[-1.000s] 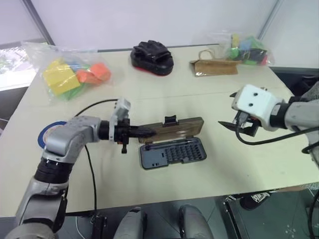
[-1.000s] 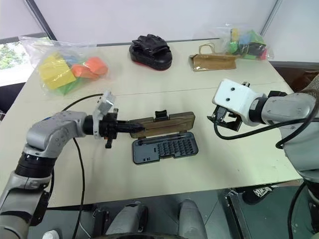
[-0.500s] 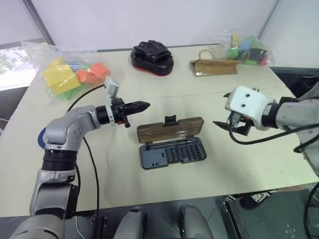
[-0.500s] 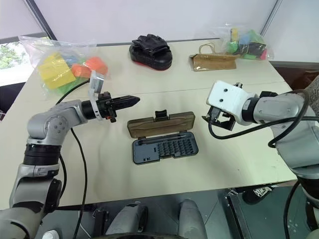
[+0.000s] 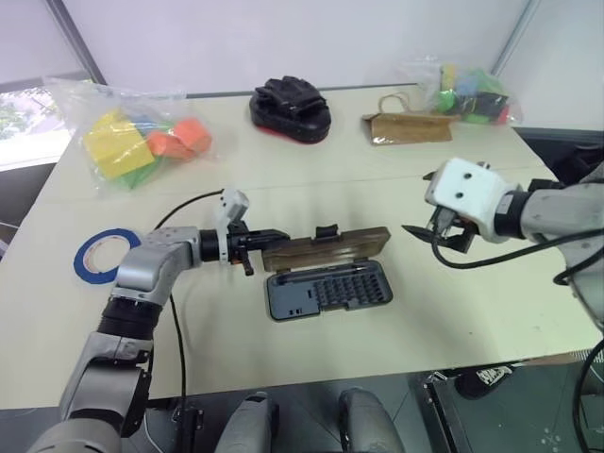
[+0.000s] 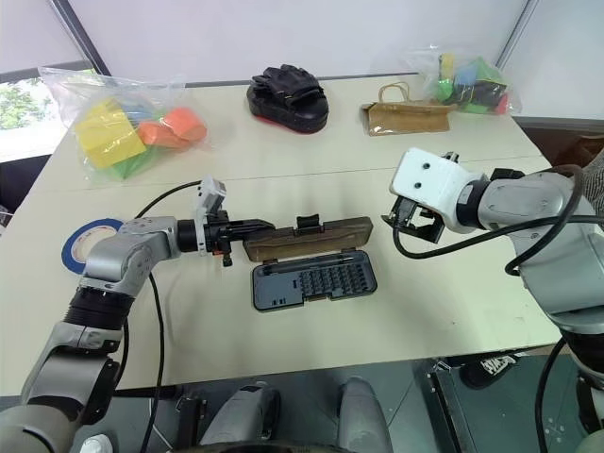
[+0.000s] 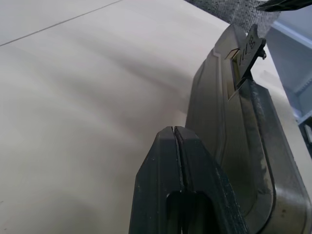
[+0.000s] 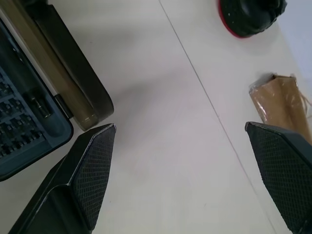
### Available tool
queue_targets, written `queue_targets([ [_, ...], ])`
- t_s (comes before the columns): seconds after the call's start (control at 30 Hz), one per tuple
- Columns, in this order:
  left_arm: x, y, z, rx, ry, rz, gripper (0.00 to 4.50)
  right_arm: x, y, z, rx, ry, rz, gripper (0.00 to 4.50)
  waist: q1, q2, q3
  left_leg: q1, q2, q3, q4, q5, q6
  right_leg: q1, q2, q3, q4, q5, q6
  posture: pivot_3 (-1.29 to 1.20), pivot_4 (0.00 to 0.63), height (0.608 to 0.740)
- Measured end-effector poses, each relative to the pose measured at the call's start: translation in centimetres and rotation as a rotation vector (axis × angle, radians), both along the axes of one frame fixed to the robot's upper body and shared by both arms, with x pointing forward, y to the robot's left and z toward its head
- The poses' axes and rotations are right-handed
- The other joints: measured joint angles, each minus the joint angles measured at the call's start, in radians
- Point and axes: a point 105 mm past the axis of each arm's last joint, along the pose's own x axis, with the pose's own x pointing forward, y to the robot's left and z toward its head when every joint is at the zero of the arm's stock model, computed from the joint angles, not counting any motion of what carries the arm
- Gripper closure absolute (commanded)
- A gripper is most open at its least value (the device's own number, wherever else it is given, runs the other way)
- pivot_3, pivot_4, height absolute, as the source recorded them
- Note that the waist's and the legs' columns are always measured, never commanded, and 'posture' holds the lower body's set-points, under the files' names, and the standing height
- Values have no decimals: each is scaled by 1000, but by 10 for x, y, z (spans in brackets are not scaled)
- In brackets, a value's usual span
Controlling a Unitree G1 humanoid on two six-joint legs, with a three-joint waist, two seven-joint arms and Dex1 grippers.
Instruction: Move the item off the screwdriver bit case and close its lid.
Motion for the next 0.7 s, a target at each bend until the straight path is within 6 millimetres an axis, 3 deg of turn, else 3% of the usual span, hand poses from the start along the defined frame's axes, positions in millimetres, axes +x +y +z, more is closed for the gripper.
queue_targets([
  [0.23,-16,-1,3,58,4,-113,4500,0,-1,-2,4,6,-9,93,-1,0,0,0,0,0,0,0,0,0,0,0,0,0,0,0,150,740],
  [0.7,-43,8,-31,225,91,-266,4500,1,-1,-2,29,12,-13,93,0,0,0,0,0,0,0,0,0,0,0,0,0,0,0,0,150,740],
])
